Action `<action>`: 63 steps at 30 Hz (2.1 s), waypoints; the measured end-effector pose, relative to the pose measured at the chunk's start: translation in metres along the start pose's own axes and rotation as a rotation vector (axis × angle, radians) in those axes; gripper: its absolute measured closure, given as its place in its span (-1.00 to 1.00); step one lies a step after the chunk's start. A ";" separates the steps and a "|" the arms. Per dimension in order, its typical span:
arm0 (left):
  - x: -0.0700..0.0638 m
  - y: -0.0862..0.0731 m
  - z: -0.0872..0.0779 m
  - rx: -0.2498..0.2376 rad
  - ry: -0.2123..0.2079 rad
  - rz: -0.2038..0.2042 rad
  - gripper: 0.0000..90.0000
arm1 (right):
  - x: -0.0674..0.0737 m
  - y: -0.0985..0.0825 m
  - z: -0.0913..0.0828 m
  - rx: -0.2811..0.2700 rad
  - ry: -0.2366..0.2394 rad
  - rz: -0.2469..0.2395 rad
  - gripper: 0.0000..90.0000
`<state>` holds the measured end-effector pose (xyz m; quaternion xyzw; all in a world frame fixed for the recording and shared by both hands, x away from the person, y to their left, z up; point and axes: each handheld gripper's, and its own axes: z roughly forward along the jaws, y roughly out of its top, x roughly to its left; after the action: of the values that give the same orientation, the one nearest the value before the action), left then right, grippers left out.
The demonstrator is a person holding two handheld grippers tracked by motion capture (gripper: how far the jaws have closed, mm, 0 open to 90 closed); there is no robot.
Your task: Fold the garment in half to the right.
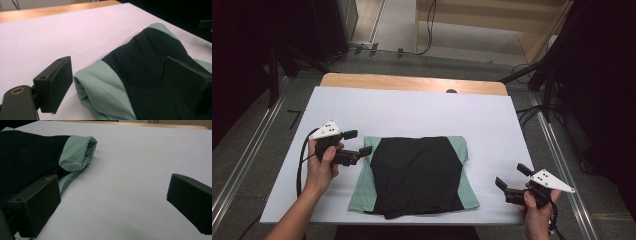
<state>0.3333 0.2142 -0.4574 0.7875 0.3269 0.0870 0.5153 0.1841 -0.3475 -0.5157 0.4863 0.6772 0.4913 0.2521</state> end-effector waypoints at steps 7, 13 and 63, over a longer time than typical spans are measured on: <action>0.017 0.001 0.019 0.039 0.003 -0.034 -0.79 | 0.000 0.000 0.000 -0.001 0.000 -0.002 -1.00; 0.027 0.001 0.034 0.091 0.000 -0.070 -0.78 | 0.000 -0.001 0.000 0.002 -0.001 -0.005 -1.00; 0.019 0.014 0.052 0.261 -0.086 -0.161 0.82 | 0.021 0.011 0.004 0.006 0.038 -0.007 -1.00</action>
<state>0.3780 0.1833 -0.4728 0.8219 0.3751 -0.0313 0.4275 0.1836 -0.3260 -0.5041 0.4753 0.6850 0.4976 0.2395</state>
